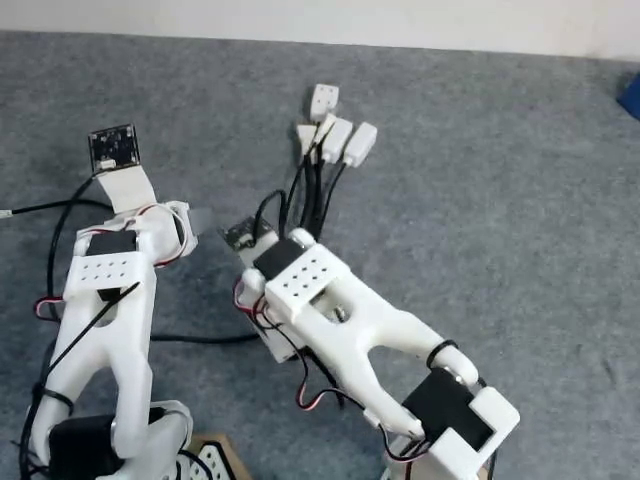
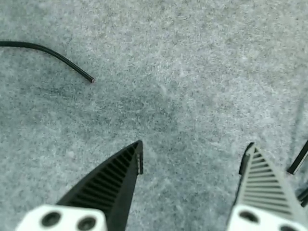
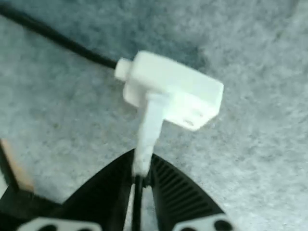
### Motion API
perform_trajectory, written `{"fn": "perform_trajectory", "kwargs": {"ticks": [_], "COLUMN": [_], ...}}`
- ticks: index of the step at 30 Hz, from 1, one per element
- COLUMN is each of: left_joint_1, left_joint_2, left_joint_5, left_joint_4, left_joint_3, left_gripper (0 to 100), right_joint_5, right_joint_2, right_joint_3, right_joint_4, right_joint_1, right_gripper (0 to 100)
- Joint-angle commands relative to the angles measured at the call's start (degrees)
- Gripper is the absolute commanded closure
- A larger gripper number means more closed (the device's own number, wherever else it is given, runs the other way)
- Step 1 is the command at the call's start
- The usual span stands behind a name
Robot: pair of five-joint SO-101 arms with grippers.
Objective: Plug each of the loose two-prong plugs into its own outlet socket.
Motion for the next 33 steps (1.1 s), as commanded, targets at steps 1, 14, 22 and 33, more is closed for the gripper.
{"fn": "perform_trajectory", "kwargs": {"ticks": [1,14,22,33], "left_joint_1": [-0.5,2.9,4.5,14.1], "left_joint_2": [-0.2,-0.2,-0.3,-0.8], "left_joint_5": [0.4,-4.3,-7.6,-23.2], "left_joint_4": [-1.1,-0.9,7.2,23.8], "left_joint_3": [-0.3,-0.3,-4.0,-7.4], "left_gripper": [68,68,68,68], "right_joint_5": [1.0,0.9,5.5,13.3], "right_joint_2": [-3.0,-9.7,-14.8,-24.1], "right_joint_3": [-7.6,-16.0,-18.7,7.4], "right_joint_4": [5.1,6.0,10.9,-3.6], "right_joint_1": [0.9,9.5,23.1,31.3], "right_gripper": [92.4,86.5,86.5,86.5]}}
